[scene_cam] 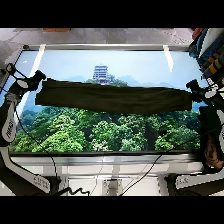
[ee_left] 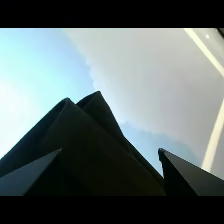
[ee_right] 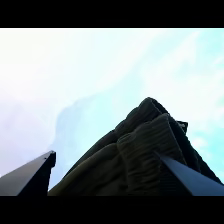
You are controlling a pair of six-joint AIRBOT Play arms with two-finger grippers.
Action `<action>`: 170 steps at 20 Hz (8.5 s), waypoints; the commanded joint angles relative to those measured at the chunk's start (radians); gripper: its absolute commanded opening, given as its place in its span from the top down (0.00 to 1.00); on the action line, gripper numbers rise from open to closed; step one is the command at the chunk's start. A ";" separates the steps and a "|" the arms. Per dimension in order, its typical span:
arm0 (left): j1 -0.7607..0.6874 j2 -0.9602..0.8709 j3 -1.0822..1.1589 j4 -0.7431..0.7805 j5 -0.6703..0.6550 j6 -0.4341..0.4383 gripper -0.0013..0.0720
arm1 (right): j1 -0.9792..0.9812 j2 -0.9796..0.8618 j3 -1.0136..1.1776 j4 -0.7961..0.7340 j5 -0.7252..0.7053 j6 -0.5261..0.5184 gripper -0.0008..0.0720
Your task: Fold the clothes and pants, and hang the long-sleeved shirts on hangers.
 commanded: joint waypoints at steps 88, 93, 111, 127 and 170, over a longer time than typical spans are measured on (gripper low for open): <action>-0.346 0.475 -0.319 0.046 -0.743 0.382 0.11 | 0.402 -0.299 0.800 0.008 1.124 -0.317 0.94; 0.000 0.465 -0.373 0.045 -0.837 0.487 0.11 | 0.374 -0.299 0.799 -0.011 1.181 -0.402 0.94; -0.100 0.167 -0.417 -0.420 -0.820 0.786 0.97 | 0.538 -0.299 0.794 0.042 1.114 -0.452 0.94; -0.026 0.859 -0.227 0.156 -1.109 0.636 0.97 | 1.181 -0.401 0.595 0.259 0.478 -0.202 0.94; -0.922 0.209 -0.156 -0.447 0.027 0.504 0.62 | 0.346 0.044 0.592 -0.132 0.888 -0.289 0.94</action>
